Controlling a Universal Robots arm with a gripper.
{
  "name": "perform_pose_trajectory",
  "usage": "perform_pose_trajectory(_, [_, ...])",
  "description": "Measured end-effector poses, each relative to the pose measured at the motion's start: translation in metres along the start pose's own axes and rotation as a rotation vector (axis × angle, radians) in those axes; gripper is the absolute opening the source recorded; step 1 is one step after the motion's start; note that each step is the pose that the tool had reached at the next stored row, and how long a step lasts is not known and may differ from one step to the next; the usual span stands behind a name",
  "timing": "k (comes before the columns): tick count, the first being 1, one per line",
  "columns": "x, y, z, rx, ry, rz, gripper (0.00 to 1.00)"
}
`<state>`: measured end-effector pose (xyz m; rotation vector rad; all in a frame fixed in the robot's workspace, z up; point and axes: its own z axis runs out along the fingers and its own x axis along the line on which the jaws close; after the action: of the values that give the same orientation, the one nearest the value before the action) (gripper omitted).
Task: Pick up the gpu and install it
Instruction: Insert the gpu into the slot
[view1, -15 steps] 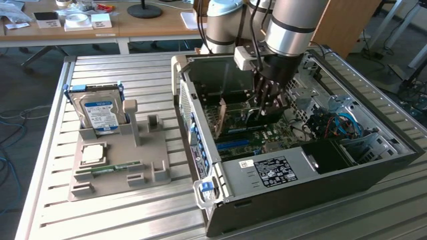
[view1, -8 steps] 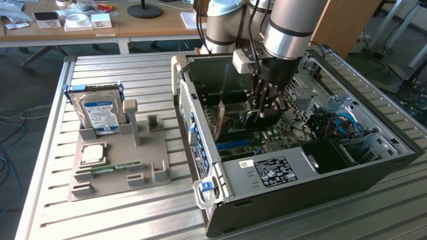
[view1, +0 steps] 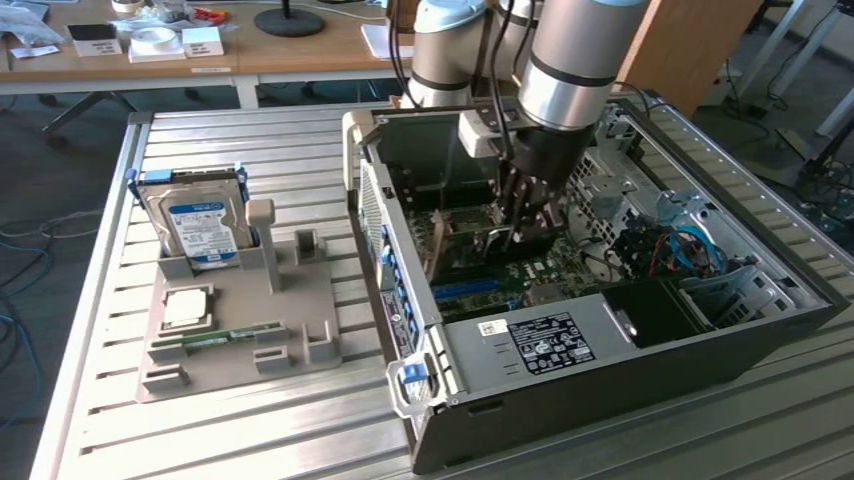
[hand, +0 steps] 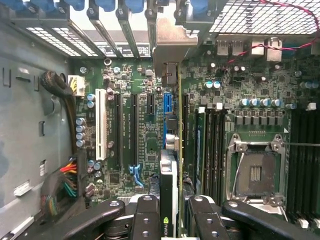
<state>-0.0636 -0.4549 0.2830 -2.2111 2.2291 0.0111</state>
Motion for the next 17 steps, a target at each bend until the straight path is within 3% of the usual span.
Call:
perform_pose_trajectory(7, [0.000, 0.0049, 0.0085, 0.0000, 0.0000, -0.001, 0.27])
perform_pose_trajectory(17, [0.001, 0.0085, 0.0119, -0.0001, 0.0001, -0.005, 0.27])
